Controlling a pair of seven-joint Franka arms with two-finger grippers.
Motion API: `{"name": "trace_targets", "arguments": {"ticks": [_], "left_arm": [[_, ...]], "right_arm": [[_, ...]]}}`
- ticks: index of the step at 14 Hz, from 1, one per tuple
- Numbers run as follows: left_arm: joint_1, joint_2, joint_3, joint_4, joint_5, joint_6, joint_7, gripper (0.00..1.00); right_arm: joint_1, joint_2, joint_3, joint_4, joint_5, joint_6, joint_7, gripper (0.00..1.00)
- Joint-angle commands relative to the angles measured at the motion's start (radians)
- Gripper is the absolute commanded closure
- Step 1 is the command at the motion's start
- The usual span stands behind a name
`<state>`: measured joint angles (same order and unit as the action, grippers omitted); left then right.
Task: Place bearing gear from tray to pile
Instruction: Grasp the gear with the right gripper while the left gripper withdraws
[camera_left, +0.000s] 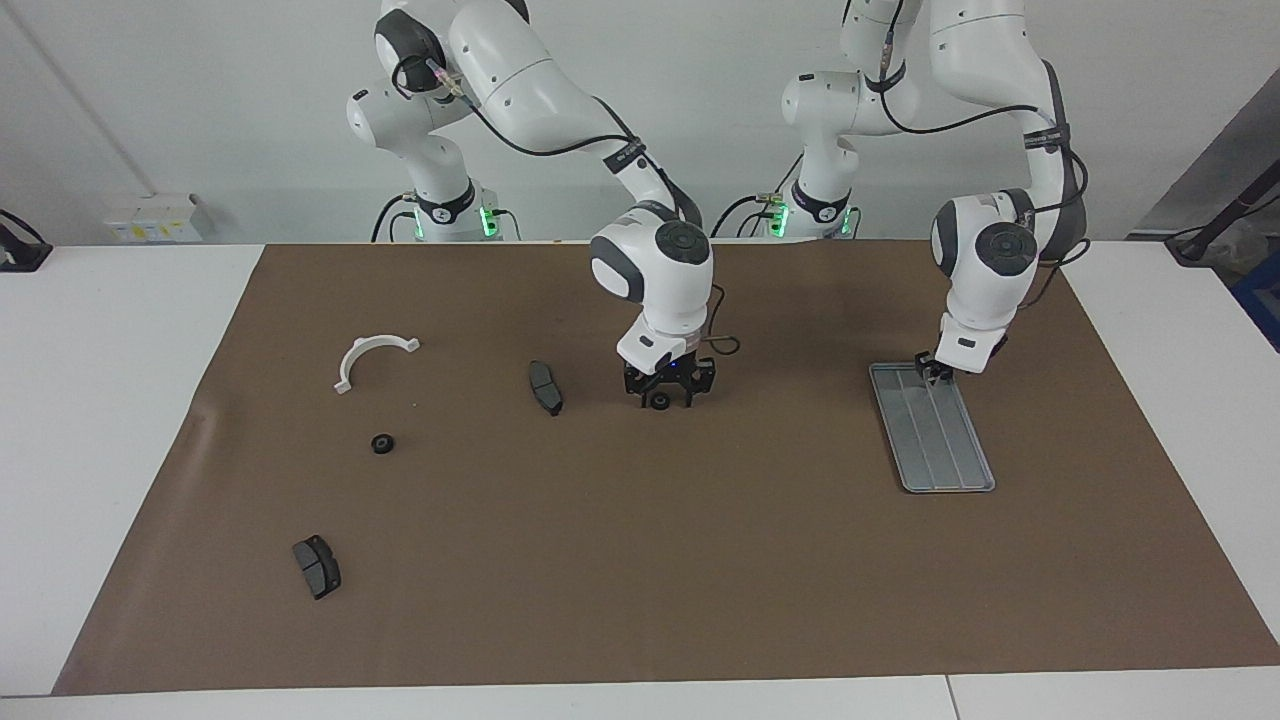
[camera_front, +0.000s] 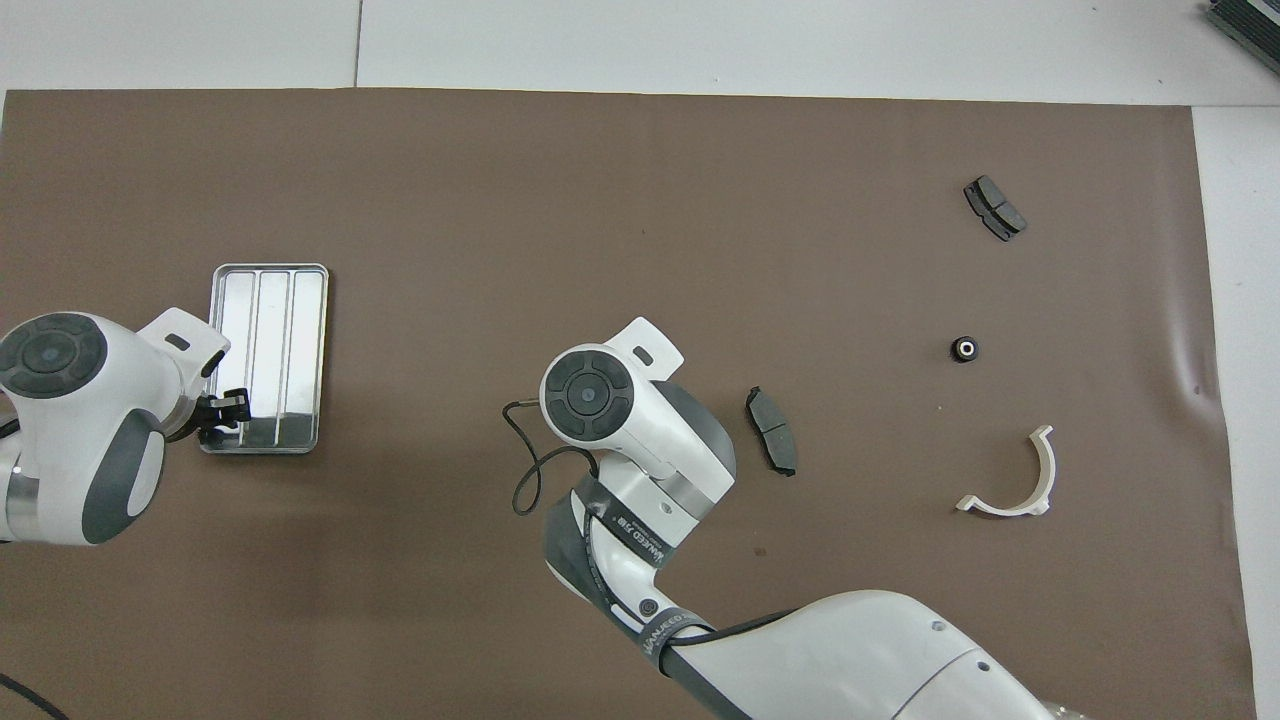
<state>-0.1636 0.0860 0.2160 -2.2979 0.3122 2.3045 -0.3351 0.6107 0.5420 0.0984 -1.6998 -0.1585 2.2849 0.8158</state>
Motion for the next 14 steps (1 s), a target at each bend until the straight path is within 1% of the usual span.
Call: {"name": "trace_targets", "arguments": {"ticks": [1,2,3,6,7,9,10,11,12,13,14], "left_arm": [[0.007,-0.020,-0.001,-0.035,0.030,0.027,-0.019,0.42],[0.006,-0.019,-0.003,-0.035,0.030,0.027,-0.019,0.43],[0.006,-0.019,-0.003,-0.037,0.030,0.029,-0.018,0.45],[0.006,-0.019,-0.003,-0.040,0.030,0.027,-0.018,0.49],[0.007,-0.015,-0.001,-0.043,0.031,0.029,-0.019,0.51],[0.007,-0.015,-0.003,-0.044,0.045,0.029,-0.018,0.53],[0.007,-0.015,-0.001,-0.044,0.045,0.029,-0.018,0.54],[0.007,-0.015,-0.003,-0.044,0.045,0.029,-0.018,0.55],[0.007,-0.015,-0.003,-0.044,0.045,0.029,-0.018,0.57],[0.007,-0.015,-0.003,-0.044,0.045,0.027,-0.018,0.58],[0.007,-0.015,-0.003,-0.044,0.045,0.027,-0.018,0.59]], "right_arm": [[0.001,-0.002,0.000,-0.003,-0.024,-0.014,0.039,0.44],[0.000,-0.002,0.000,-0.003,-0.024,-0.019,0.039,0.57],[-0.002,-0.004,0.000,-0.004,-0.024,-0.027,0.039,0.63],[-0.003,-0.005,0.000,-0.004,-0.024,-0.039,0.037,0.64],[-0.003,-0.005,0.000,-0.004,-0.024,-0.039,0.037,0.69],[-0.012,-0.016,0.000,-0.003,-0.024,-0.036,0.037,0.85],[-0.018,-0.033,-0.003,-0.003,-0.024,-0.036,0.031,0.86],[-0.044,-0.052,-0.005,-0.004,-0.024,-0.036,0.020,0.91],[-0.075,-0.078,-0.003,-0.018,-0.026,-0.036,0.007,0.94],[-0.106,-0.126,-0.003,-0.056,-0.024,-0.036,-0.035,0.94],[-0.145,-0.195,-0.003,-0.132,-0.024,-0.038,-0.081,0.94]]}}
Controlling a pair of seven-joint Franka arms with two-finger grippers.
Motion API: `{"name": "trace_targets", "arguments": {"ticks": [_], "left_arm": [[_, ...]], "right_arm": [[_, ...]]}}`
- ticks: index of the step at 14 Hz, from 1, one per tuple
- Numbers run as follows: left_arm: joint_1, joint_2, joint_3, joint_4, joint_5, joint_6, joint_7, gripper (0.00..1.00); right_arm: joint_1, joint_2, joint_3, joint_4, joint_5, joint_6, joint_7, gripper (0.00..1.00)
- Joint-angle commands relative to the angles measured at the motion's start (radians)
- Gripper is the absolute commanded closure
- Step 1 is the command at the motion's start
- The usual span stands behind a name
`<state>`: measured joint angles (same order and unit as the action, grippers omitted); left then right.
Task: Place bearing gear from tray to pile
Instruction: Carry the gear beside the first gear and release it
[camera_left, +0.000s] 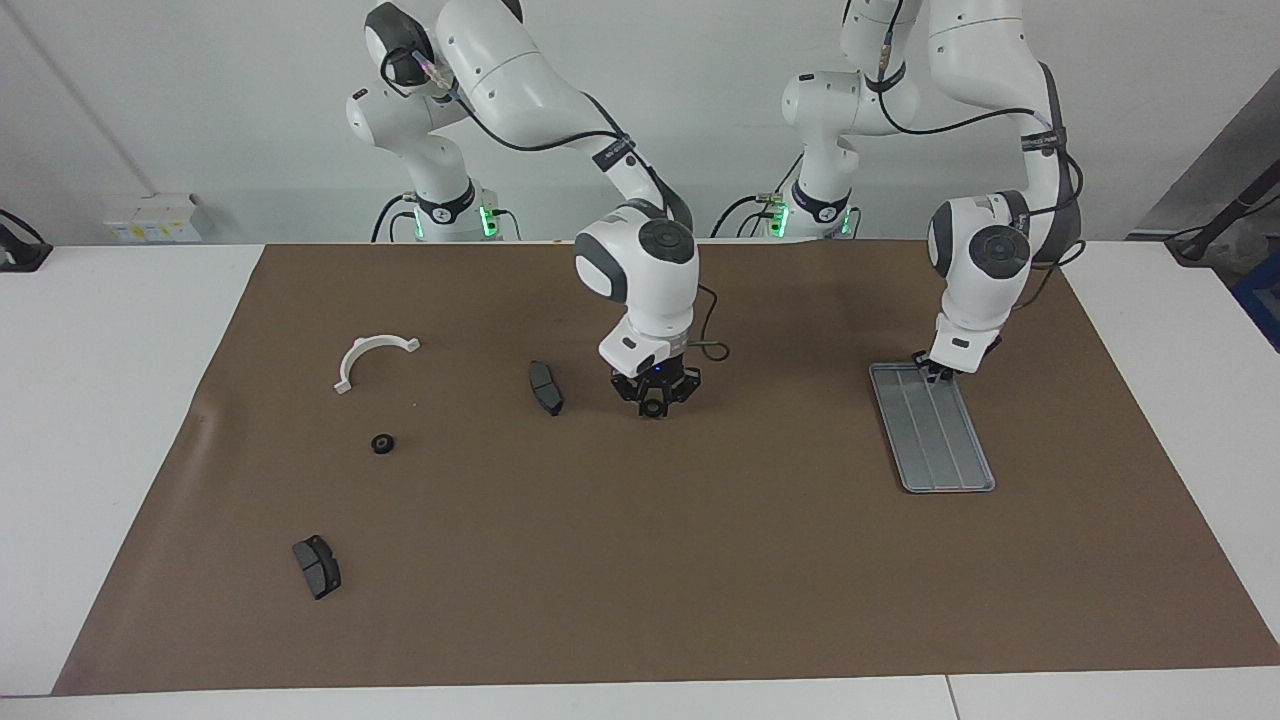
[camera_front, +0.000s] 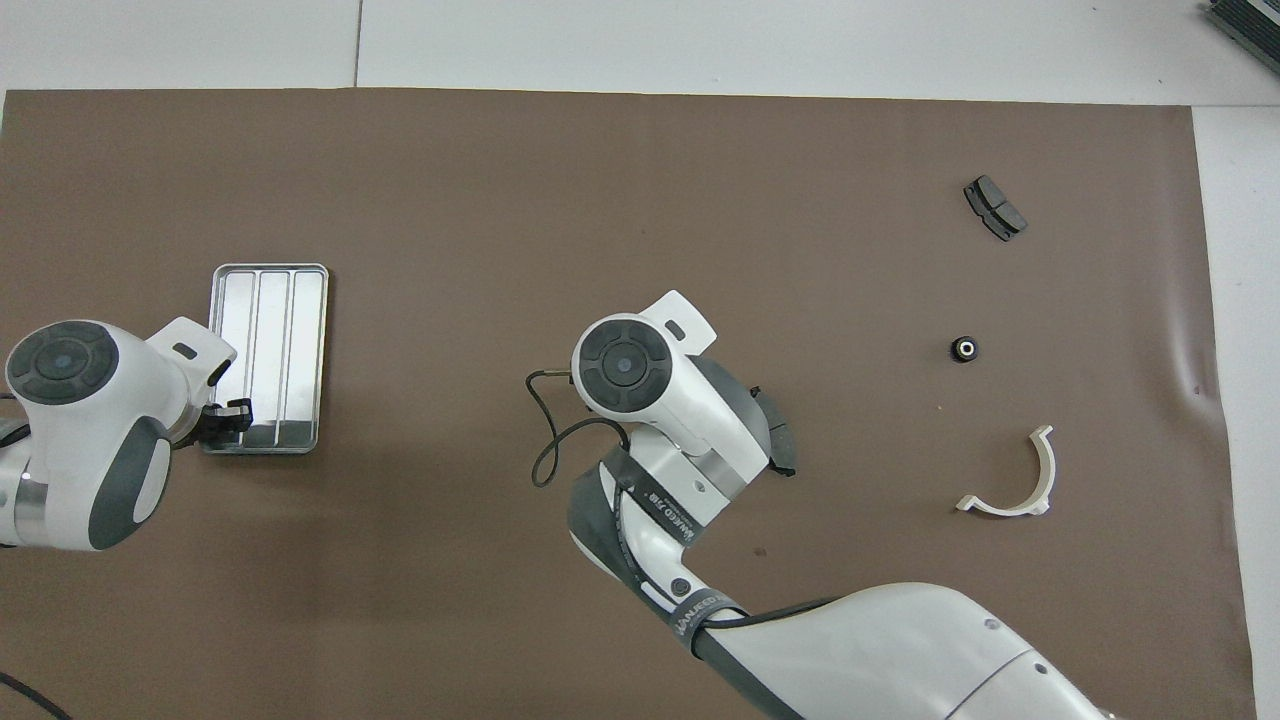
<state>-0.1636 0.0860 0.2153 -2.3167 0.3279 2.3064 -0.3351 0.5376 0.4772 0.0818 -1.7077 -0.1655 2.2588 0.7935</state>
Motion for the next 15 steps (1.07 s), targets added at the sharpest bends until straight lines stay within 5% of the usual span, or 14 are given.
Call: {"name": "trace_targets", "arguments": {"ticks": [1,3,7,12,15], "left_arm": [[0.007,-0.015,-0.002,-0.026,0.030,0.025,-0.018,0.60],[0.007,-0.015,-0.002,-0.026,0.030,0.025,-0.018,0.65],[0.007,-0.015,-0.002,-0.026,0.031,0.022,-0.016,0.75],[0.007,-0.014,-0.001,-0.015,0.031,0.007,-0.015,0.87],[-0.005,0.001,-0.005,0.060,0.049,-0.054,-0.018,0.90]], "right_arm": [[-0.118,-0.208,0.015,-0.226,-0.017,0.011,-0.098,0.94],[-0.174,-0.300,0.015,-0.359,-0.016,0.060,-0.166,0.94],[-0.335,-0.321,0.015,-0.447,-0.005,0.110,-0.380,0.94],[-0.386,-0.351,0.015,-0.542,0.000,0.108,-0.430,0.93],[-0.395,-0.358,0.016,-0.564,0.030,0.105,-0.441,0.79]]}}
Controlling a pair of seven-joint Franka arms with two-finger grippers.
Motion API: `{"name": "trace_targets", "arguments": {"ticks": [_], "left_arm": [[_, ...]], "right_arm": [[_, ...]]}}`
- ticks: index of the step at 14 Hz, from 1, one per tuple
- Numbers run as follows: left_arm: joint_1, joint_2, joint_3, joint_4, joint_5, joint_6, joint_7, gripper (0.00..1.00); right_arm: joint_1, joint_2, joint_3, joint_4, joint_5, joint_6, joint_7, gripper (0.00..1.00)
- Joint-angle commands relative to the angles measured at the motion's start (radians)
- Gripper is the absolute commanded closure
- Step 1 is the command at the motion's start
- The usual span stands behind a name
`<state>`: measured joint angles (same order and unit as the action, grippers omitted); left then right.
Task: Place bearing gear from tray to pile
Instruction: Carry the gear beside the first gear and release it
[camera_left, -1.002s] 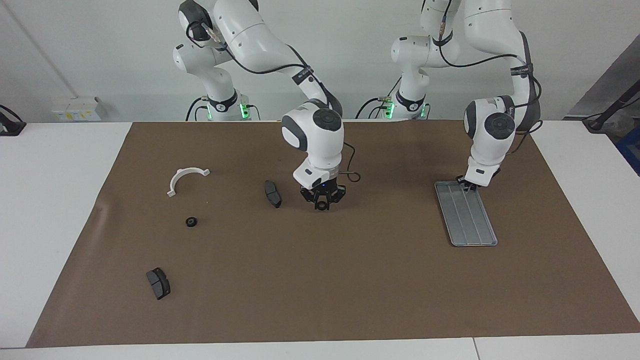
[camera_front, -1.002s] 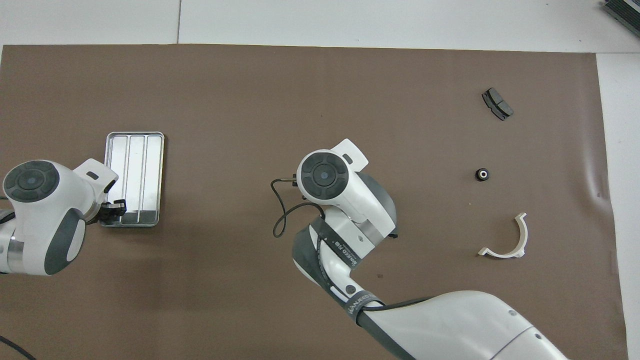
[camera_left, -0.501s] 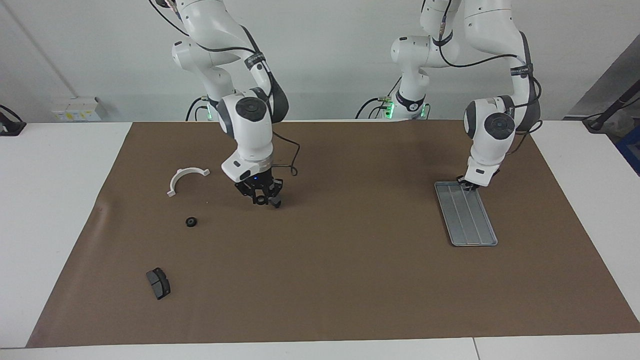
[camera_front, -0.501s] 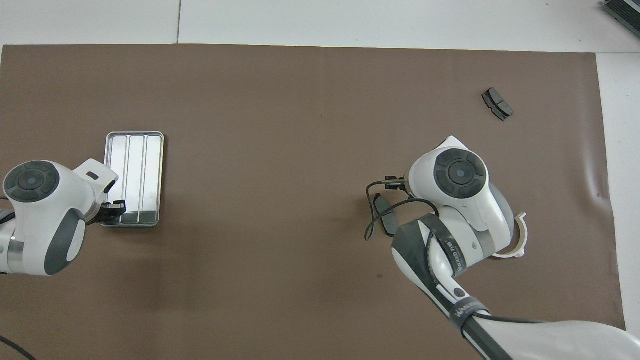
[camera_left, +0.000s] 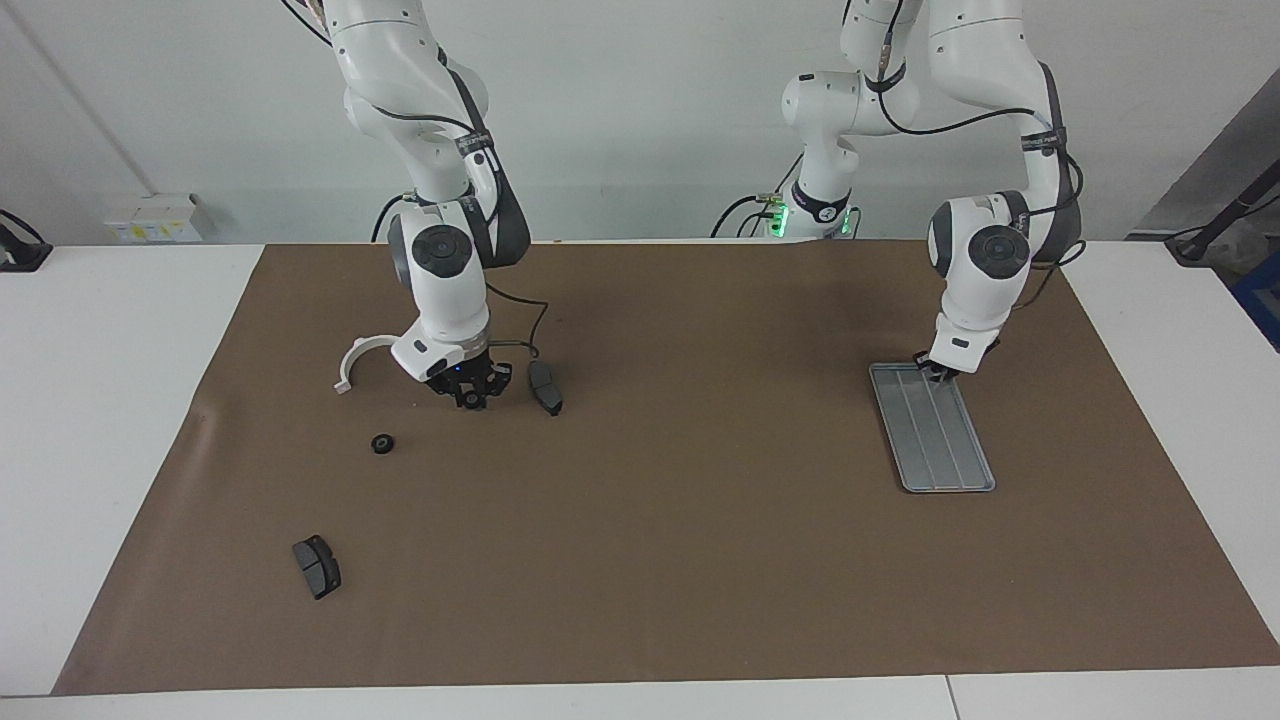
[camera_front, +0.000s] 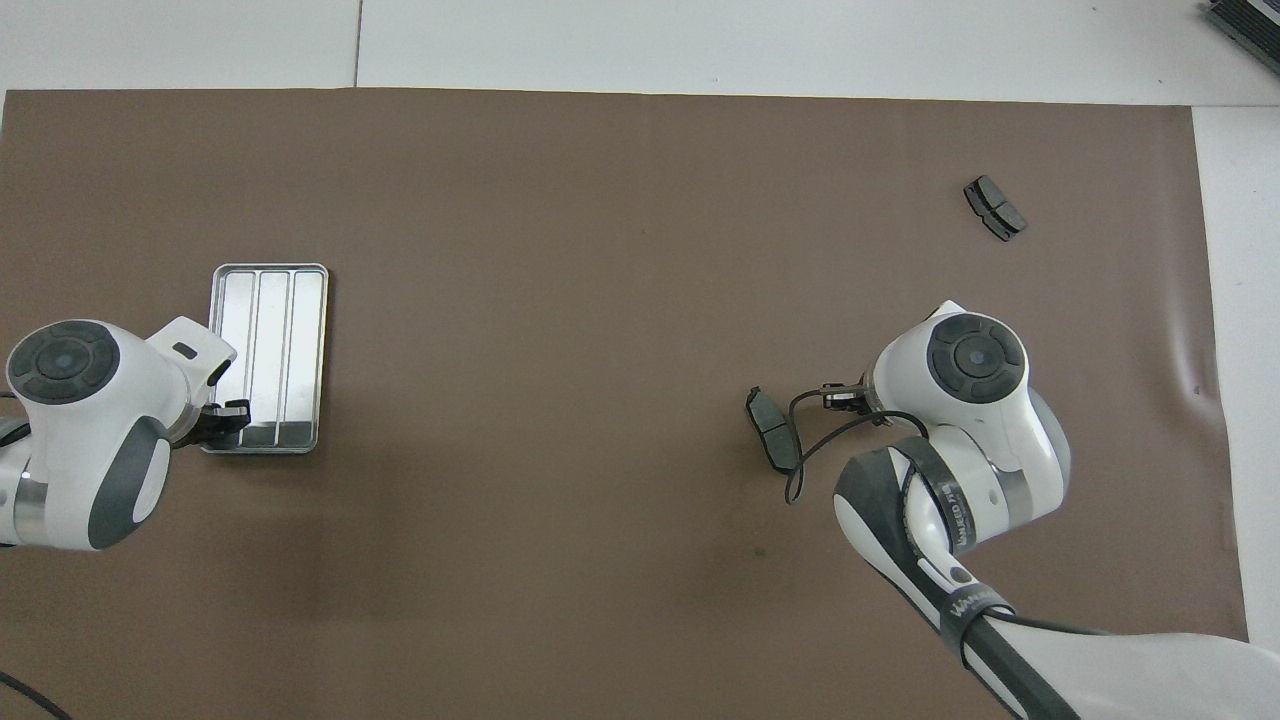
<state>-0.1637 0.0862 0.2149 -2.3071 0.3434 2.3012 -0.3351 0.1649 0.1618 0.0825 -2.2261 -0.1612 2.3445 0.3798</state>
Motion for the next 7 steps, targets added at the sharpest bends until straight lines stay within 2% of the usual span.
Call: {"name": "trace_targets", "arguments": {"ticks": [1,2,4,7], "left_arm": [[-0.011,0.018,-0.008,0.102,0.034,-0.089,-0.022,0.90],[-0.042,0.035,-0.012,0.167,0.031,-0.145,-0.037,0.90],[-0.108,0.059,-0.014,0.238,-0.009,-0.198,-0.083,0.90],[-0.236,0.086,-0.014,0.270,-0.226,-0.123,-0.182,0.90]], "right_arm": [[-0.019,-0.044,0.014,-0.046,0.055,0.013,-0.027,0.48],[-0.021,-0.044,0.014,-0.046,0.058,0.010,-0.025,0.00],[-0.024,-0.044,0.014,-0.038,0.060,0.007,-0.025,0.00],[-0.024,-0.044,0.014,-0.009,0.060,0.007,-0.019,0.00]]}}
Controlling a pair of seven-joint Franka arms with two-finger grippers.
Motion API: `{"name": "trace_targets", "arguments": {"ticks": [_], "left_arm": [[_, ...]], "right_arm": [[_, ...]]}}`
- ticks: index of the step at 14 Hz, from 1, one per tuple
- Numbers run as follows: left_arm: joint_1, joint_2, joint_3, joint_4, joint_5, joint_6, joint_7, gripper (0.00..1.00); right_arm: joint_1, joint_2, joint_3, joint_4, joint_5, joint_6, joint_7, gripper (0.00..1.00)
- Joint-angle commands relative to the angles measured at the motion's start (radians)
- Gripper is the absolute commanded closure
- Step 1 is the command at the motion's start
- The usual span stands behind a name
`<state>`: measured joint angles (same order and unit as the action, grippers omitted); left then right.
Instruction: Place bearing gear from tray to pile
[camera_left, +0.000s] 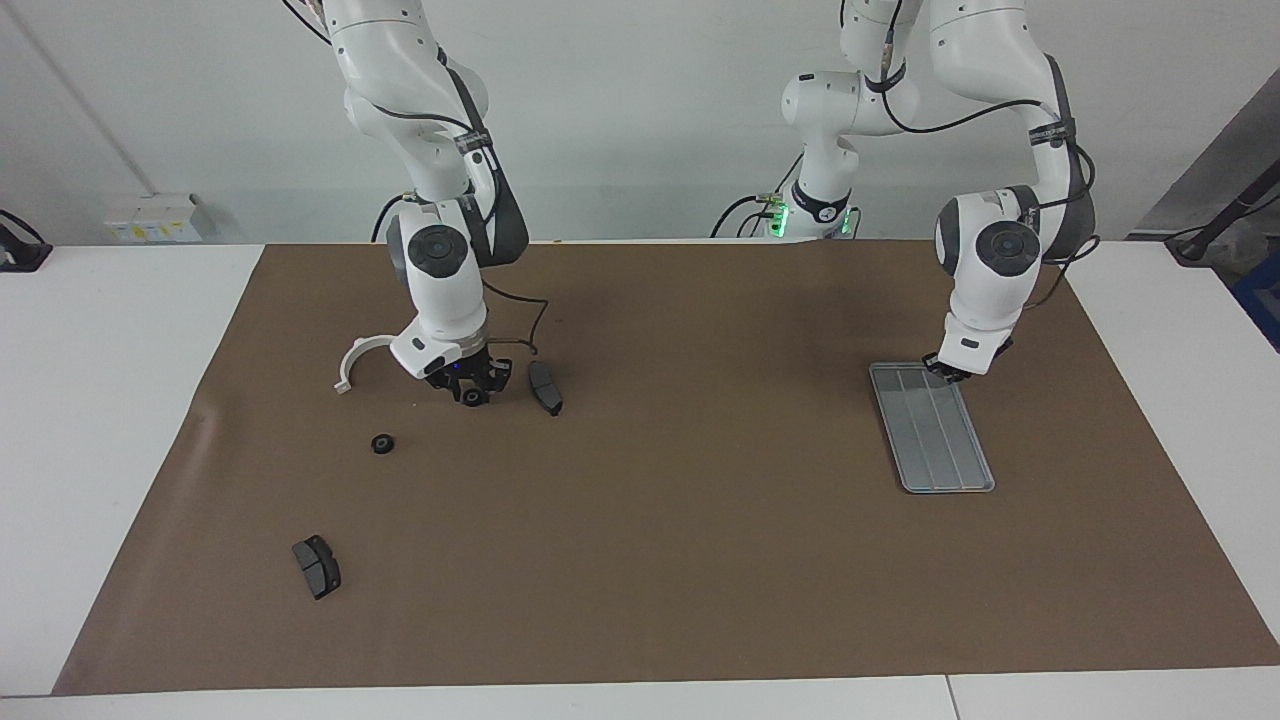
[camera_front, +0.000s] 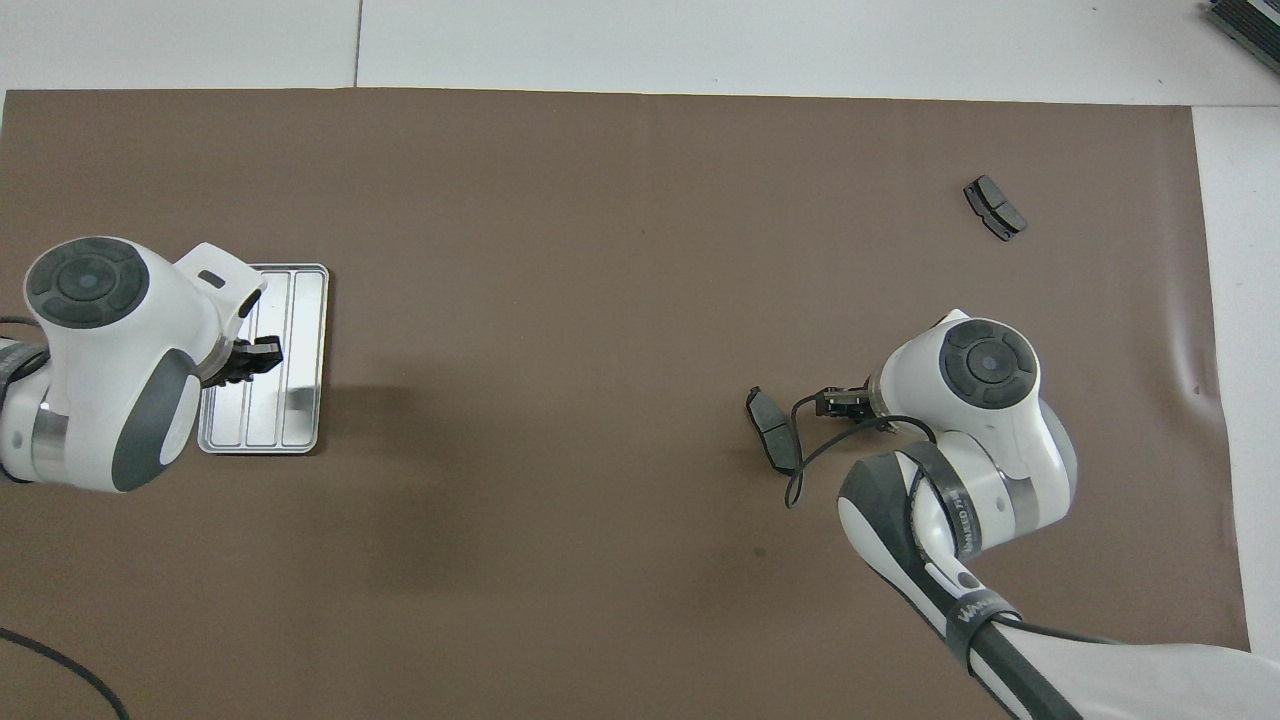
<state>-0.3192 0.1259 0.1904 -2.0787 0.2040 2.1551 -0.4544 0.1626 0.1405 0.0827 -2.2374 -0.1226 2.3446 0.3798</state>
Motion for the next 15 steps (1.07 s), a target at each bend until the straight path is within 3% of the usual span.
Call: {"name": "trace_targets", "arguments": {"ticks": [1,4,8,11,13,14,15], "left_arm": [[-0.119,0.046,0.011,0.040,-0.104,0.038,-0.069,0.90],[-0.234,0.043,0.009,0.026,-0.115,0.066,-0.110,0.90],[-0.378,0.049,0.007,-0.017,-0.213,0.195,-0.121,0.90],[-0.484,0.133,0.007,-0.020,-0.241,0.329,-0.196,0.88],[-0.512,0.159,0.004,-0.020,-0.241,0.376,-0.202,0.74],[-0.517,0.159,0.004,-0.017,-0.241,0.376,-0.202,0.56],[-0.517,0.161,0.004,-0.011,-0.241,0.376,-0.202,0.28]], "right_arm": [[-0.023,-0.022,0.014,0.024,0.021,0.002,-0.018,0.00],[-0.026,-0.024,0.012,0.102,0.023,-0.051,-0.016,0.00],[-0.043,-0.013,0.009,0.191,0.023,-0.059,-0.015,0.00],[-0.045,0.008,0.008,0.313,0.034,-0.151,-0.015,0.00],[-0.045,0.007,0.009,0.352,0.038,-0.156,-0.015,0.00],[-0.045,0.005,0.009,0.369,0.038,-0.162,-0.015,0.00],[-0.045,0.005,0.009,0.390,0.038,-0.183,-0.015,0.00]]}}
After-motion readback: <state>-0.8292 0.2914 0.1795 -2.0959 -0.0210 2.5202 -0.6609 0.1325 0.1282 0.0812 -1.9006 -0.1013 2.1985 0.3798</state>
